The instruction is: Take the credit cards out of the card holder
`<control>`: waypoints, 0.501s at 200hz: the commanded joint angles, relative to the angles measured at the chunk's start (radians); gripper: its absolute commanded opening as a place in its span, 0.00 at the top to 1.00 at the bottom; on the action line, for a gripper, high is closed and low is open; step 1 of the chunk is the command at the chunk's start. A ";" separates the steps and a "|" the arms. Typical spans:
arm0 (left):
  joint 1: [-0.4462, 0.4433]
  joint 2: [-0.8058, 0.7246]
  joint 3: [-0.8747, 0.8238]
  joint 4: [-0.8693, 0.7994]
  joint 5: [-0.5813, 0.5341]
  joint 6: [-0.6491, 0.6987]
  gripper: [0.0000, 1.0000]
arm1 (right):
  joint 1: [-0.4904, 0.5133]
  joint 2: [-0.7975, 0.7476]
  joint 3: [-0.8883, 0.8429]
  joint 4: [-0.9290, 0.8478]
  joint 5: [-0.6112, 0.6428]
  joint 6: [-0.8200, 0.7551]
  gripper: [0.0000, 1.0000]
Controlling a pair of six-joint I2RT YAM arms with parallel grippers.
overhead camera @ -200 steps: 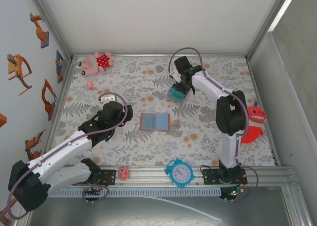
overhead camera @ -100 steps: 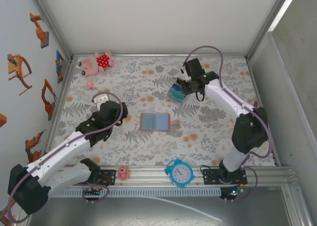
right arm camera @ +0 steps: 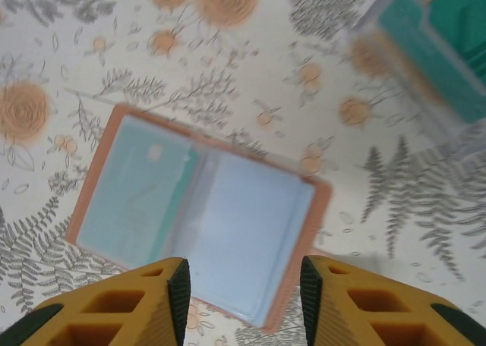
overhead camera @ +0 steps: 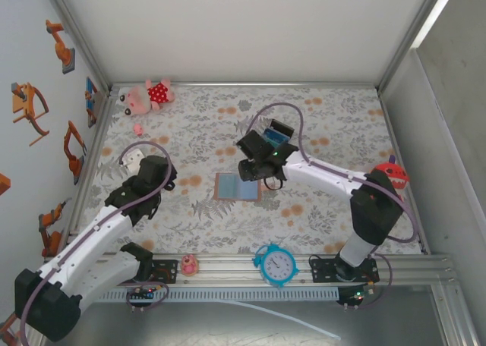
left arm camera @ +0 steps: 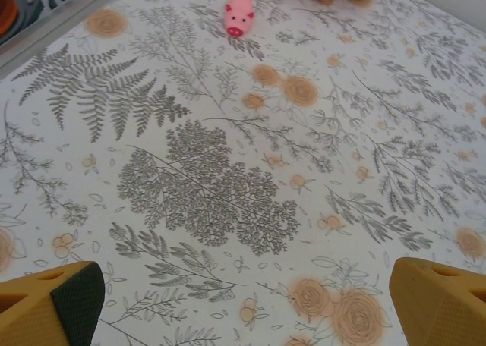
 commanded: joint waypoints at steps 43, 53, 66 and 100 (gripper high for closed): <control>0.026 -0.082 -0.067 -0.089 -0.018 -0.067 0.03 | 0.119 0.180 0.133 -0.043 0.026 0.091 0.45; 0.026 -0.092 -0.073 -0.092 -0.015 -0.071 0.03 | 0.124 0.200 0.147 -0.040 0.021 0.090 0.43; 0.028 -0.104 -0.079 -0.097 -0.013 -0.075 0.03 | 0.130 0.222 0.162 -0.033 0.012 0.089 0.42; 0.029 -0.122 -0.087 -0.107 -0.014 -0.084 0.03 | 0.142 0.281 0.204 -0.045 0.008 0.081 0.41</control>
